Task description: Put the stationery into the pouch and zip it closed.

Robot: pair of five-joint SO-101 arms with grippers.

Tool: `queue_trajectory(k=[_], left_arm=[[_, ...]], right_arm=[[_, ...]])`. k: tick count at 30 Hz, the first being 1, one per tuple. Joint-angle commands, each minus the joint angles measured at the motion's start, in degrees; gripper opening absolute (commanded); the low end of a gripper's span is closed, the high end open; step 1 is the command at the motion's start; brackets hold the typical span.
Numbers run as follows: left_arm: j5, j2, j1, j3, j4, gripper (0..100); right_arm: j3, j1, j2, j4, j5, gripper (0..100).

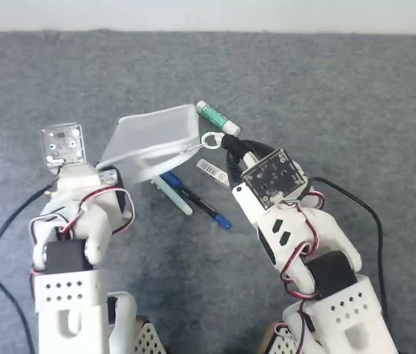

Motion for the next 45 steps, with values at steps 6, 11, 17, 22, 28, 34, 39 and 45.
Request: queue_trajectory(k=[6,11,17,22,28,34,39,45], left_arm=[[0.9,0.5,-0.7,-0.7,-1.9,1],[0.9,0.5,-0.8,-0.7,-1.9,1],[0.9,0.5,-0.9,-1.0,-1.9,1],[0.8,0.4,-1.0,-1.0,-1.9,1],[0.7,0.4,-1.4,-1.3,-1.9,1],[0.8,0.5,-6.2,-2.6,-1.8,1],[0.8,0.5,-6.2,-3.2,-0.4,1],[0.8,1.0,-8.3,-3.6,-0.5,1]], right_arm=[[-1.9,-4.1,1.2,-1.4,4.2,4.0],[-5.1,-4.0,6.7,0.3,2.9,12.8],[-11.8,-4.3,14.6,5.9,2.1,24.7],[-18.4,-3.9,20.1,12.0,-4.3,28.3],[-20.1,-3.9,24.3,12.5,-4.8,28.6],[-22.9,-2.8,29.2,12.5,-4.8,28.6],[-26.3,-2.3,36.3,12.8,-4.9,28.5],[-29.0,-1.7,41.8,12.5,-4.9,28.5]])
